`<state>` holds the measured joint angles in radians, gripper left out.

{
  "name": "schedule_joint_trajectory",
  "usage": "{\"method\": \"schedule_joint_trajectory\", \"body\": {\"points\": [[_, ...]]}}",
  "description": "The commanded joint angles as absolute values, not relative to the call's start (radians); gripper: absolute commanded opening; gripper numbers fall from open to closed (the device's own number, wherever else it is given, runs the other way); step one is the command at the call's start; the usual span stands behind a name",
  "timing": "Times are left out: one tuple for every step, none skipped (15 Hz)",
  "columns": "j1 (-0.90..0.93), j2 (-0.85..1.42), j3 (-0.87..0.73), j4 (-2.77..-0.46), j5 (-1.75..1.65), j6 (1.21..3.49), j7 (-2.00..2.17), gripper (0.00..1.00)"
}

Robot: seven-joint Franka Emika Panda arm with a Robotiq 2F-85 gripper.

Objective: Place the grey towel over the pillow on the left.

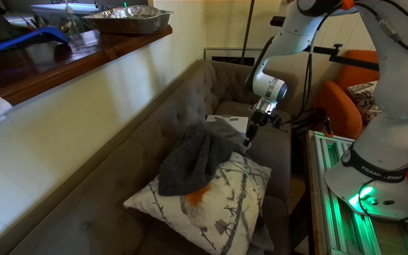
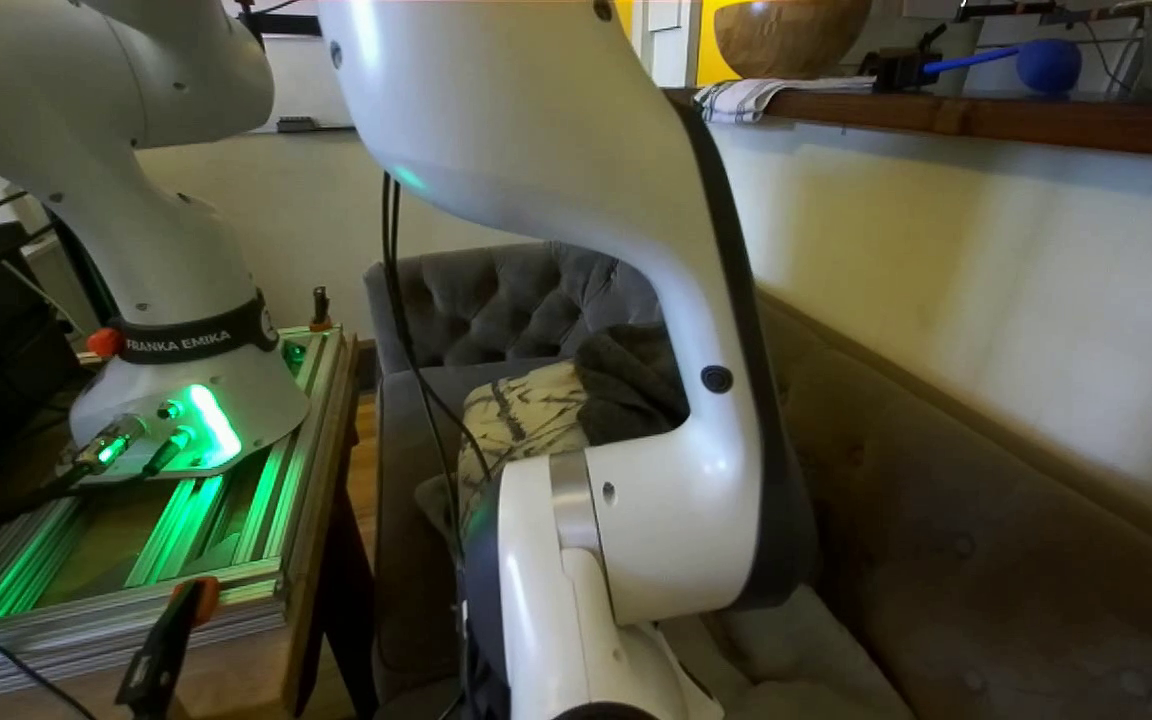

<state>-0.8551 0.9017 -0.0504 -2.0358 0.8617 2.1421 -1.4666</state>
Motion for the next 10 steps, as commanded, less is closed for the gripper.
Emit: {"method": "schedule_joint_trajectory", "body": {"points": [[-0.855,0.949,-0.052,-1.99,0.878,2.103,-1.492,0.61],[-0.853,0.96,-0.052,-1.98,0.874,2.098,-1.486,0.67],[-0.851,0.969,-0.053,-1.972,0.872,2.096,-1.483,0.75],[-0.849,0.98,-0.052,-1.963,0.872,2.097,-1.482,0.83],[-0.845,0.99,-0.051,-1.954,0.873,2.097,-1.479,0.89],[-0.841,0.999,-0.05,-1.947,0.873,2.104,-1.479,0.97],[-0.835,1.012,-0.052,-1.934,0.865,2.097,-1.468,0.99],[-0.829,1.023,-0.054,-1.924,0.859,2.093,-1.462,1.0],[-0.826,1.035,-0.054,-1.913,0.856,2.087,-1.458,1.0],[-0.823,1.048,-0.055,-1.9,0.848,2.07,-1.452,1.0]]}}
